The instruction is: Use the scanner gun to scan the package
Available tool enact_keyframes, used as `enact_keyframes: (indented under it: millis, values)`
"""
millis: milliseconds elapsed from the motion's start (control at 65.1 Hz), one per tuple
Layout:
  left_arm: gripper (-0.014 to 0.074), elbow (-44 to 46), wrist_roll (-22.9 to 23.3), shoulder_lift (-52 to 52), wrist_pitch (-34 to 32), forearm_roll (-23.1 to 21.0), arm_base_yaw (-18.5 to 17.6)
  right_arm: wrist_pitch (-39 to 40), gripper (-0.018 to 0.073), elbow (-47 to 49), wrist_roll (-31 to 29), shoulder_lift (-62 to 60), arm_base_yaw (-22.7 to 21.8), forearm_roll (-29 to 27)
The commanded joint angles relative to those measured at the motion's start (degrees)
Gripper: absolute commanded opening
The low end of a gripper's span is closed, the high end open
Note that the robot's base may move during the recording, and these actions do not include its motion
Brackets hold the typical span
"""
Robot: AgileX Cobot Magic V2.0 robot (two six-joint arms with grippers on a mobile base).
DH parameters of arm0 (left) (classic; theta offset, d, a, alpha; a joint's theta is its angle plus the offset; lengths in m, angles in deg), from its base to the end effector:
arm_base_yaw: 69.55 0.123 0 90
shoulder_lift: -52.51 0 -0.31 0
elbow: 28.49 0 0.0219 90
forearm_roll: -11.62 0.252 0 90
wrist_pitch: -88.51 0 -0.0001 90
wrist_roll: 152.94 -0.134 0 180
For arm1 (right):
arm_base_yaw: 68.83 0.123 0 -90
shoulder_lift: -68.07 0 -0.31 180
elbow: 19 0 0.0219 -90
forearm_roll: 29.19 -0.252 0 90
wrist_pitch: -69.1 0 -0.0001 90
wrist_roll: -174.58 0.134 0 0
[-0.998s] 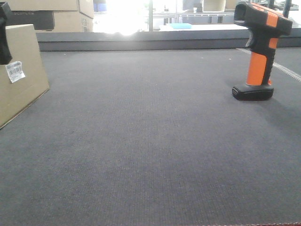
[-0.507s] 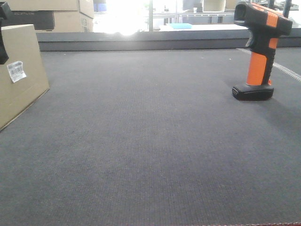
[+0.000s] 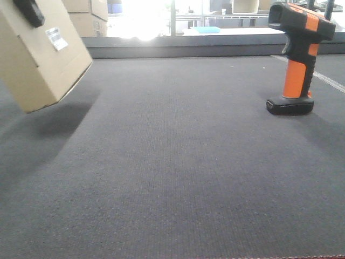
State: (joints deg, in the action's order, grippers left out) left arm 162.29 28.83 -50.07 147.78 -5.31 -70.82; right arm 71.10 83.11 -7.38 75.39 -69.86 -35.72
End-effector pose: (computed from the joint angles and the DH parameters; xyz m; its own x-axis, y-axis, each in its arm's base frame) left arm 0.3841 -0.0421 0.3272 -0.8776 -0.1589 -0.4524 -0.0151 0.9522 -0.3052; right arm 0.0749 -0.0019 0.2211 0.1194 0.0775 -0.9898 0.0125 0.9968 0.0795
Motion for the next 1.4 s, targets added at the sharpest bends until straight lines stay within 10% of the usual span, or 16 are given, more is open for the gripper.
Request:
enact_keyframes:
  millis: [0, 261, 568, 891, 1382]
  values:
    - [0.0046, 0.79, 0.35, 0.31, -1.22, -2.23, -2.61, 5.65, -0.0162, 0.05, -0.10, -0.16, 0.07, 0.58]
    - [0.0087, 0.79, 6.45, 0.06, -11.07, -1.26, -11.87, -10.67, -0.0162, 9.58, -0.10, -0.16, 0.07, 0.01]
    - [0.0139, 0.79, 15.01, -3.32, -12.51, 1.51, -18.76, -12.22, -0.0162, 19.80, -0.10, 11.04, 0.07, 0.57]
    - [0.0139, 0.79, 24.32, -4.90, -18.57, 4.78, -22.18, 1.00, -0.0162, 22.23, -0.10, 32.90, 0.07, 0.57]
    - [0.0139, 0.79, 24.33, -5.62, -17.25, 9.07, -23.67, 15.16, -0.0162, 22.23, 0.10, 55.82, 0.07, -2.80]
